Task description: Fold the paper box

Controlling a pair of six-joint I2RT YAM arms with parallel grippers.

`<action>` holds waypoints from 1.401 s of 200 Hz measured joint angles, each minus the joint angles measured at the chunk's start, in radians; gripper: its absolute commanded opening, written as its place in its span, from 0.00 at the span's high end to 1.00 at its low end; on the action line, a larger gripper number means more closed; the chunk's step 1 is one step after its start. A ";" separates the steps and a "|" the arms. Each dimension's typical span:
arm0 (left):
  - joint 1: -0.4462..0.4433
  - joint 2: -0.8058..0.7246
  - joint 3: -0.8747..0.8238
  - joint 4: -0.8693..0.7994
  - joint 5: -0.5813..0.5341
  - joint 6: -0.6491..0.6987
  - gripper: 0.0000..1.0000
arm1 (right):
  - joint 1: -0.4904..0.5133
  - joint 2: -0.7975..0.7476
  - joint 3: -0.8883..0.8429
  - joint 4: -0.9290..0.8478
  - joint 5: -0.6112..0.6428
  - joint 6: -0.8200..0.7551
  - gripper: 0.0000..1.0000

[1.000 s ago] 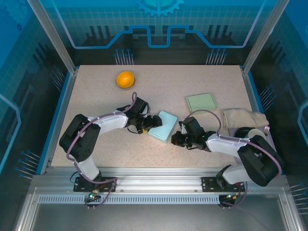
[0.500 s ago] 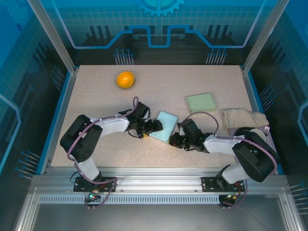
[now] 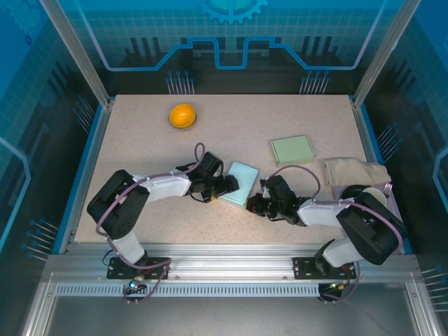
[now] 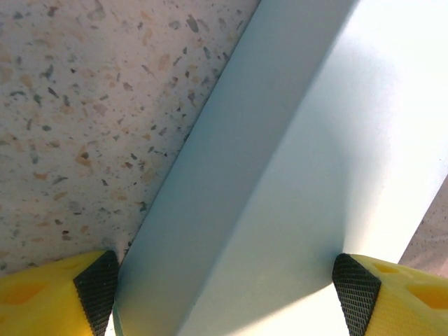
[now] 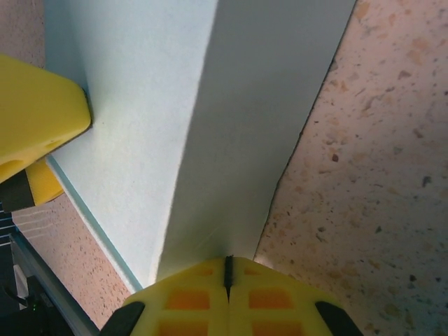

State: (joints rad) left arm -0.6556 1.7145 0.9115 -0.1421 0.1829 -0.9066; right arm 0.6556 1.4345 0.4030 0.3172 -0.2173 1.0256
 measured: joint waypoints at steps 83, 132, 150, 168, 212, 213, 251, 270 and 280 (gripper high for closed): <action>-0.047 -0.006 -0.005 0.027 -0.072 -0.080 0.16 | -0.002 -0.034 -0.043 0.066 -0.006 0.003 0.94; -0.064 0.000 -0.006 0.043 -0.090 -0.115 0.17 | -0.002 -0.044 -0.051 0.061 0.011 0.002 0.96; -0.068 0.001 -0.006 0.044 -0.095 -0.124 0.17 | -0.003 -0.041 -0.051 0.063 0.020 0.002 0.97; -0.075 0.002 -0.006 0.043 -0.111 -0.135 0.17 | -0.003 -0.026 -0.051 0.074 0.028 0.003 0.98; -0.082 0.007 -0.003 0.044 -0.132 -0.158 0.17 | -0.009 -0.005 -0.051 0.108 0.030 0.003 0.98; -0.082 0.007 -0.003 0.044 -0.133 -0.159 0.17 | -0.009 -0.005 -0.051 0.108 0.030 0.003 0.98; -0.082 0.013 0.004 0.040 -0.140 -0.169 0.17 | -0.009 0.008 -0.050 0.125 0.036 0.004 0.99; -0.082 0.018 0.012 0.034 -0.154 -0.169 0.17 | -0.009 0.024 -0.050 0.151 0.040 0.009 0.99; -0.082 0.021 0.019 0.029 -0.167 -0.168 0.17 | -0.008 0.036 -0.049 0.172 0.045 0.014 0.98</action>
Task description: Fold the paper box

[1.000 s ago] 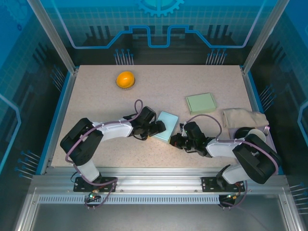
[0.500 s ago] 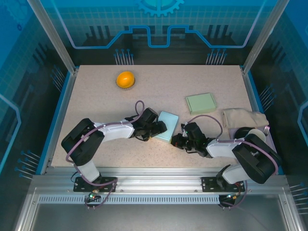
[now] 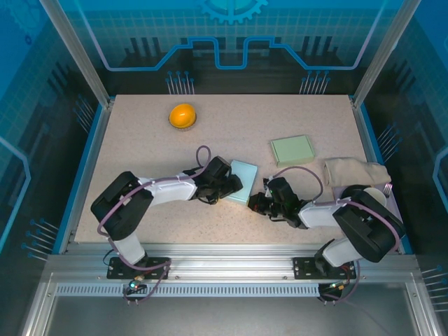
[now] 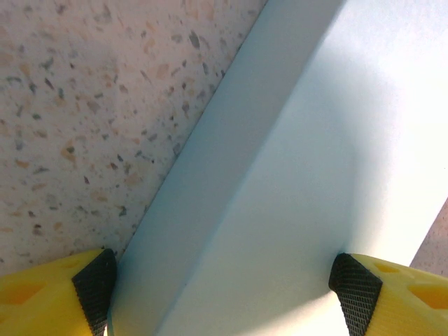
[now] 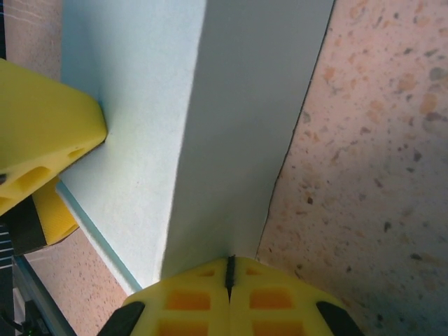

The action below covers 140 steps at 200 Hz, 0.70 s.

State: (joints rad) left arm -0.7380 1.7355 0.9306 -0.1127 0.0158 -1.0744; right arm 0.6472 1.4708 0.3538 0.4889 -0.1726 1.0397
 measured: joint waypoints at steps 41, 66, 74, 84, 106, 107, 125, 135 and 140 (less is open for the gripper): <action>0.010 0.027 0.057 -0.053 -0.024 0.049 0.17 | 0.007 0.016 0.001 0.035 0.033 0.015 0.98; 0.043 0.041 0.081 -0.078 0.027 0.095 0.17 | 0.016 0.011 0.001 0.031 0.060 0.014 0.94; 0.059 0.046 0.089 -0.087 0.061 0.110 0.17 | 0.021 0.004 0.001 0.023 0.070 0.014 0.93; 0.077 0.053 0.098 -0.093 0.100 0.127 0.17 | 0.025 -0.014 0.001 0.001 0.084 0.008 0.88; 0.113 0.066 0.122 -0.105 0.186 0.163 0.17 | 0.035 -0.089 0.000 -0.072 0.112 -0.016 0.84; 0.114 0.067 0.123 -0.106 0.188 0.163 0.17 | 0.035 -0.092 0.000 -0.074 0.113 -0.018 0.84; 0.141 0.068 0.143 -0.125 0.232 0.188 0.16 | 0.048 -0.178 0.002 -0.136 0.116 -0.050 0.78; 0.155 0.068 0.155 -0.136 0.246 0.200 0.16 | 0.055 -0.232 0.007 -0.190 0.120 -0.078 0.78; 0.161 0.068 0.161 -0.144 0.251 0.209 0.16 | 0.055 -0.258 0.011 -0.223 0.125 -0.094 0.77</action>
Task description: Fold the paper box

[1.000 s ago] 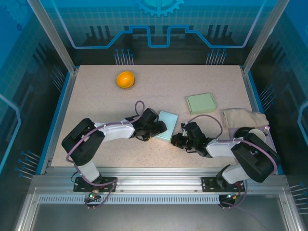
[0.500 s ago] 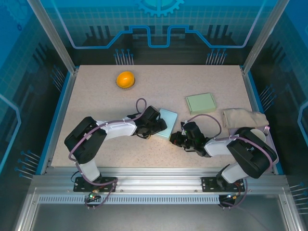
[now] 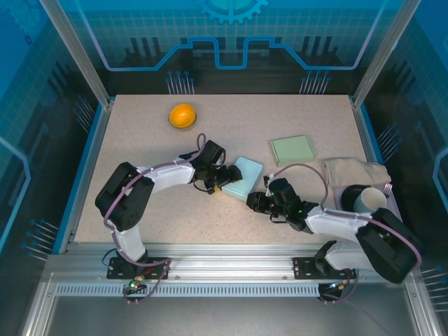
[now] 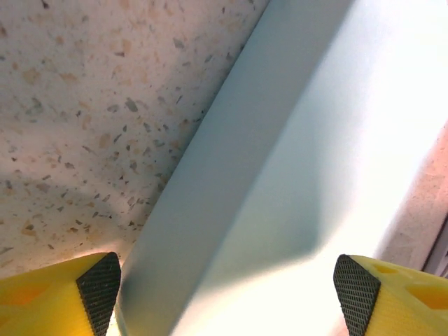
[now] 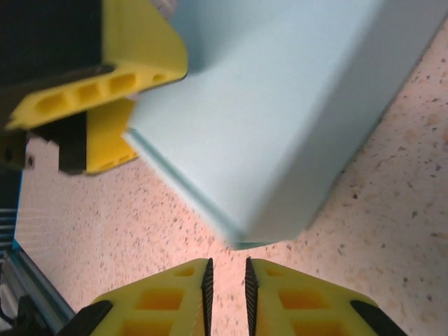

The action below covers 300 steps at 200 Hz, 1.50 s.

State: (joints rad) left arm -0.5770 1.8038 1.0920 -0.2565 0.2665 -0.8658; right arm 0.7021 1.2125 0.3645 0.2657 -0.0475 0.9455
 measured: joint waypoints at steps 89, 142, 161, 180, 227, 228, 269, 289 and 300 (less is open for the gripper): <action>0.031 -0.234 -0.095 -0.065 -0.052 0.026 0.15 | -0.181 -0.118 0.330 -0.610 0.105 -0.444 0.49; -0.143 -0.242 -0.187 0.059 -0.093 -0.120 0.15 | -0.226 0.230 0.598 -0.651 0.085 -0.677 0.45; -0.149 -0.196 -0.187 0.106 -0.109 -0.156 0.15 | -0.245 0.361 0.687 -0.651 0.056 -0.740 0.44; -0.148 -0.166 -0.187 0.134 -0.125 -0.183 0.15 | -0.261 0.455 0.752 -0.655 0.027 -0.792 0.43; -0.148 -0.129 -0.192 0.204 -0.141 -0.238 0.17 | -0.279 0.588 0.848 -0.671 -0.043 -0.888 0.43; -0.148 -0.128 -0.192 0.206 -0.141 -0.240 0.17 | -0.279 0.589 0.848 -0.671 -0.044 -0.888 0.43; -0.148 -0.103 -0.194 0.218 -0.150 -0.261 0.20 | -0.301 0.659 0.890 -0.684 -0.106 -0.926 0.43; -0.148 -0.088 -0.194 0.217 -0.152 -0.262 0.22 | -0.313 0.676 0.904 -0.692 -0.137 -0.934 0.43; -0.148 -0.077 -0.193 0.217 -0.158 -0.262 0.22 | -0.317 0.681 0.909 -0.695 -0.151 -0.938 0.43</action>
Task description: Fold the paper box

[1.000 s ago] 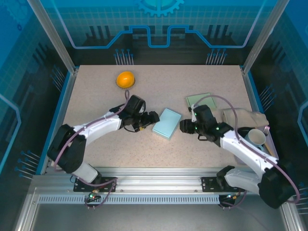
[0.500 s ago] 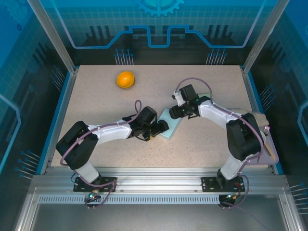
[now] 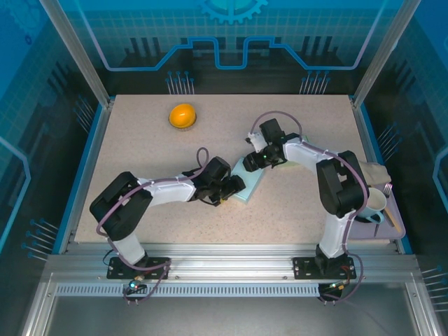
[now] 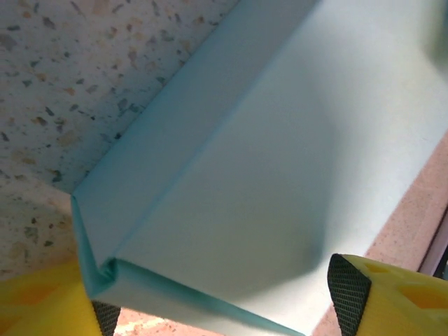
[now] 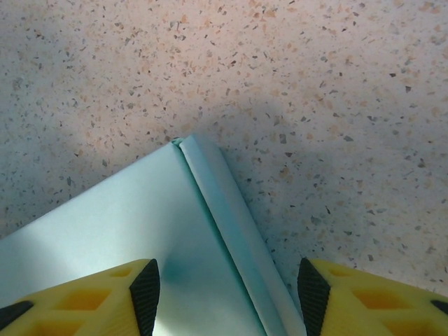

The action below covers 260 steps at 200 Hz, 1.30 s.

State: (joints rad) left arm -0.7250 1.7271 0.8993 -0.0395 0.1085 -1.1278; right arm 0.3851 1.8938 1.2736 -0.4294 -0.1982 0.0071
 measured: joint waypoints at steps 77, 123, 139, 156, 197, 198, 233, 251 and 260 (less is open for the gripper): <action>0.000 0.035 0.059 -0.036 -0.034 0.001 0.36 | -0.016 0.016 -0.005 0.013 -0.061 0.004 0.47; 0.037 0.042 0.098 -0.089 -0.041 0.013 0.42 | -0.032 -0.032 -0.080 0.083 -0.062 0.043 0.57; 0.065 0.042 0.119 -0.121 -0.046 0.039 0.42 | -0.032 -0.064 -0.102 0.086 -0.056 0.073 0.58; 0.100 0.051 0.156 -0.154 -0.053 0.085 0.41 | -0.024 -0.104 -0.108 0.087 -0.048 0.107 0.57; 0.187 0.094 0.260 -0.200 -0.051 0.194 0.40 | -0.006 -0.144 -0.051 0.088 -0.034 0.179 0.57; 0.189 0.095 0.263 -0.201 -0.051 0.196 0.40 | -0.005 -0.143 -0.047 0.087 -0.034 0.181 0.57; 0.259 0.136 0.370 -0.263 -0.049 0.285 0.40 | 0.008 -0.086 0.054 0.084 -0.018 0.229 0.57; 0.289 0.167 0.432 -0.301 -0.050 0.332 0.39 | 0.013 -0.048 0.085 0.086 -0.002 0.254 0.57; 0.300 0.181 0.455 -0.314 -0.050 0.353 0.39 | 0.015 -0.029 0.094 0.086 0.006 0.267 0.57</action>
State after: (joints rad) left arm -0.4248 1.9079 1.3540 -0.3531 0.0589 -0.7746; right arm 0.4000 1.8645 1.3674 -0.3435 -0.1921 0.2737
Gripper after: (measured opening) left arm 0.605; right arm 0.429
